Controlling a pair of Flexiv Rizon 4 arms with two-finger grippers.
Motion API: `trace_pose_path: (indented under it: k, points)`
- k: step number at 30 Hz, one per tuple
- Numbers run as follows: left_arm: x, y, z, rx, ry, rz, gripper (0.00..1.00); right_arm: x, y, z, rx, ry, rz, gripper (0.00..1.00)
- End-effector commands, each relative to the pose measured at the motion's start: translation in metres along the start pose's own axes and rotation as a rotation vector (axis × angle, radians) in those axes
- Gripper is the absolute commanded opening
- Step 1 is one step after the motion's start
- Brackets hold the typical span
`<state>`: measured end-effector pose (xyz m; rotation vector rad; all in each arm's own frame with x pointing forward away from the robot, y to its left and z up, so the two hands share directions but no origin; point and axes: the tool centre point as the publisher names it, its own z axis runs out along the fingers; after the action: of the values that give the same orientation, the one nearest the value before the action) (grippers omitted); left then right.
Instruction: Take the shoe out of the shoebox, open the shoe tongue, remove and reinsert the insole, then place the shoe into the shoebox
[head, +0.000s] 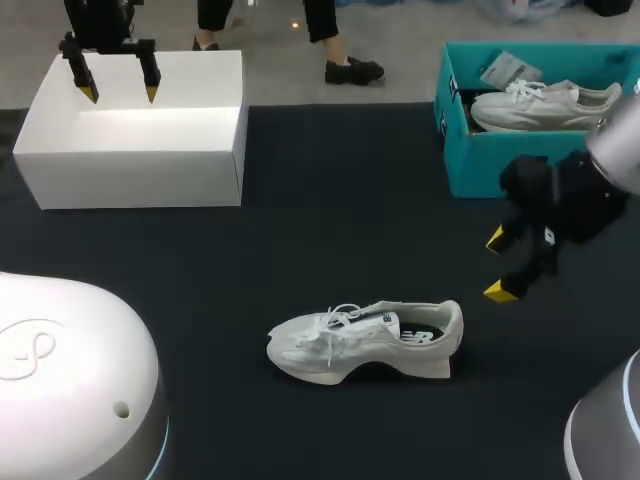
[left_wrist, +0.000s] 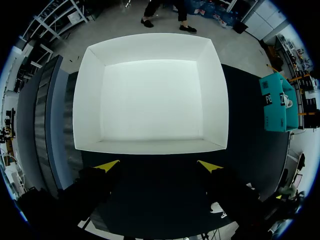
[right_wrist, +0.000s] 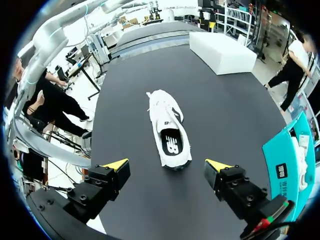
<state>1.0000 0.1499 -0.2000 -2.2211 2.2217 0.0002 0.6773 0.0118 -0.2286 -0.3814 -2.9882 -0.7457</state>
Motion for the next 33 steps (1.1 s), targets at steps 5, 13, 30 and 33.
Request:
trace_pose_path:
  k: [5, 13, 30, 33]
  points:
    - [0.0, 0.0, 0.0, 0.0, 0.0, 0.0, 1.0, 0.006, -0.005, 0.015, -0.109, -0.09, -0.082, 1.0]
    - [0.0, 0.0, 0.0, 0.0, 0.0, 0.0, 1.0, 0.006, -0.005, 0.015, -0.109, -0.09, -0.082, 1.0]
    - [0.0, 0.0, 0.0, 0.0, 0.0, 0.0, 1.0, -0.026, -0.074, 0.089, -0.43, -0.048, -0.038, 1.0]
    - [0.0, 0.0, 0.0, 0.0, 0.0, 0.0, 1.0, -0.031, -0.074, 0.103, -0.442, -0.066, -0.043, 1.0]
